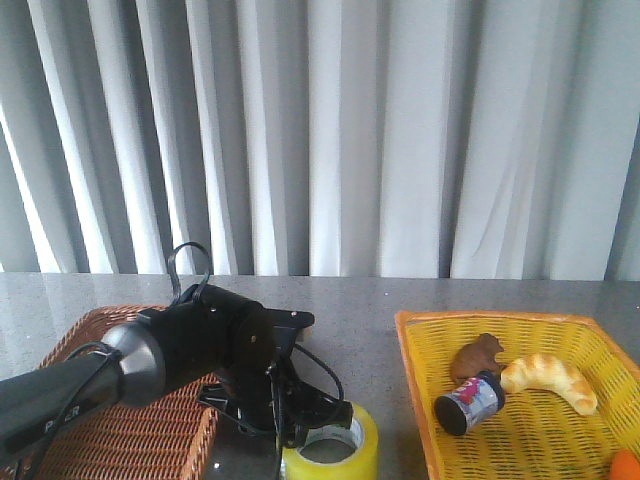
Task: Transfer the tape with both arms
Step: 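Lower the left gripper and grasp the tape roll rim, then lift the tape roll with the left gripper over the brown basket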
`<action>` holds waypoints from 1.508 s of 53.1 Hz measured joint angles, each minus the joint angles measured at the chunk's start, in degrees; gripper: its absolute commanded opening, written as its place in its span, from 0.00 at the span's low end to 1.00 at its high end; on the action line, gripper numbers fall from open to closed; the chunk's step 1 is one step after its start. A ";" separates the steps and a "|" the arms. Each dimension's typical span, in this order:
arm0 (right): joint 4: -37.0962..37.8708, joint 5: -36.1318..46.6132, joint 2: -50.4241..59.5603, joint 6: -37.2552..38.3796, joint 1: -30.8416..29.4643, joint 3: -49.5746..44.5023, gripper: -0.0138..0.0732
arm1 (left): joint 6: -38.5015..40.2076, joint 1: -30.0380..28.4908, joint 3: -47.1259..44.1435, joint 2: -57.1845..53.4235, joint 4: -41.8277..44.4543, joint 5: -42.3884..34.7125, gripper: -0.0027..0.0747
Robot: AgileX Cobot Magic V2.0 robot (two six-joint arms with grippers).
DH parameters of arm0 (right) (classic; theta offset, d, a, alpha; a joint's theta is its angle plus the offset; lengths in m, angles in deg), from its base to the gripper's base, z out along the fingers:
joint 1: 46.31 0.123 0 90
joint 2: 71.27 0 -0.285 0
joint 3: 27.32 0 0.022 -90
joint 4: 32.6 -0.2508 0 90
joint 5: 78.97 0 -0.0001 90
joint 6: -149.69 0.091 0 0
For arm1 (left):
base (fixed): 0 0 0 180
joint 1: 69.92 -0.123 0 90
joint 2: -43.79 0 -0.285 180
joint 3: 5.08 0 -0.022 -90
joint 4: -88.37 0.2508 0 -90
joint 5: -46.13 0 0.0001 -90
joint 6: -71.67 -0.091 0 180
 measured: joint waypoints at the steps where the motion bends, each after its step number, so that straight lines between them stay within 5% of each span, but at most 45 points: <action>1: 0.00 0.00 0.00 0.00 0.00 0.00 0.15 | 0.08 0.00 0.00 0.00 0.16 0.05 0.09; 25: 0.00 0.00 0.00 0.00 0.00 0.00 0.15 | 0.08 0.00 1.19 -0.05 0.18 0.67 0.02; 52: 0.00 0.00 0.00 0.00 0.00 0.00 0.15 | -4.06 0.00 23.18 -2.18 0.38 10.86 0.03; 68: 0.00 0.00 0.00 0.00 0.00 0.00 0.15 | 3.21 -1.19 26.10 -3.61 18.40 21.48 0.03; 80: 0.00 0.00 0.00 0.00 0.00 0.00 0.15 | 5.47 -5.91 25.55 -7.64 20.88 21.69 0.03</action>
